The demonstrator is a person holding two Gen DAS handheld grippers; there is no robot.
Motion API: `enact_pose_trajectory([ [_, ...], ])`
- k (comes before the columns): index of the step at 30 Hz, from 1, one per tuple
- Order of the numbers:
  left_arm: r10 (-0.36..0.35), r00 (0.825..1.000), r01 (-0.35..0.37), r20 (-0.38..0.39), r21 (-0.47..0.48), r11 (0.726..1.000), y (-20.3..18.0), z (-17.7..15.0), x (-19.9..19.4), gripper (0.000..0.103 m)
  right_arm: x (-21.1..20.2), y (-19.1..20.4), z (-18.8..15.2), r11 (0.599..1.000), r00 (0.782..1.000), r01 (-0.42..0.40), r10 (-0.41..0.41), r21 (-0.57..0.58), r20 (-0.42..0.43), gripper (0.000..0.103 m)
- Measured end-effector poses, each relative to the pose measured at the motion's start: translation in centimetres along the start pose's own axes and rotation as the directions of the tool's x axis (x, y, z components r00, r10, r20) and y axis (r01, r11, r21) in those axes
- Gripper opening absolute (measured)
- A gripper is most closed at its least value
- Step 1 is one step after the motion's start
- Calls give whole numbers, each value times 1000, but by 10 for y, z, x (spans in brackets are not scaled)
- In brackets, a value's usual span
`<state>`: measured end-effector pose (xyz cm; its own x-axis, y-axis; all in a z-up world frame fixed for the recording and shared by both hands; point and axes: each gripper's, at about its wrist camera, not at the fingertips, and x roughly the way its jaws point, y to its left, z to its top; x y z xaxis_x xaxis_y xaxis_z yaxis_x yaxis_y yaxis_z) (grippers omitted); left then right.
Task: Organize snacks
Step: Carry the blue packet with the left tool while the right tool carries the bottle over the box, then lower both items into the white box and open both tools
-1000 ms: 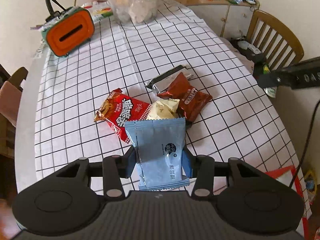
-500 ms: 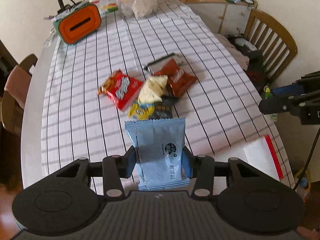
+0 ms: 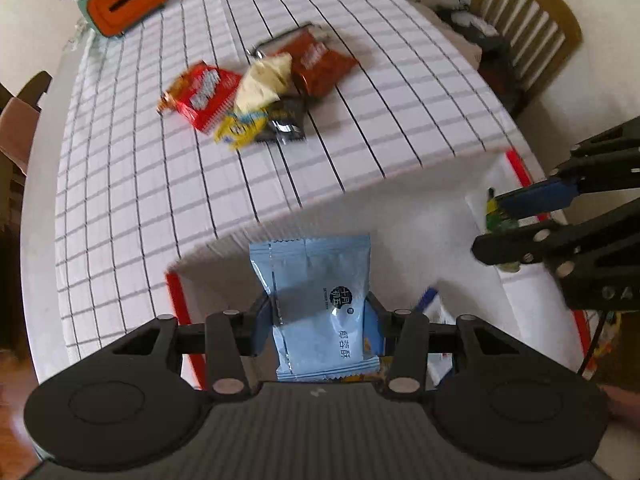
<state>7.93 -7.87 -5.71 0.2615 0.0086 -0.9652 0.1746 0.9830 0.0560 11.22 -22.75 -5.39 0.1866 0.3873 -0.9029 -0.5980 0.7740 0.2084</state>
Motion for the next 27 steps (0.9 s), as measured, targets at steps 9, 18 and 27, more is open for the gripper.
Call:
enact_pose_trajectory([
  [9, -8, 995, 12, -96, 38, 999, -20, -21, 30, 46, 47, 11, -32, 999, 992, 21, -26, -42, -122, 30],
  [18, 24, 980, -5, -195, 96, 995, -40, -26, 51, 46, 70, 29, -49, 992, 980, 11, -35, -123, -198, 31],
  [27, -14, 962, 32, -273, 61, 998, -41, -24, 67, 47, 72, 26, -54, 992, 972, 7, -37, -128, -233, 34],
])
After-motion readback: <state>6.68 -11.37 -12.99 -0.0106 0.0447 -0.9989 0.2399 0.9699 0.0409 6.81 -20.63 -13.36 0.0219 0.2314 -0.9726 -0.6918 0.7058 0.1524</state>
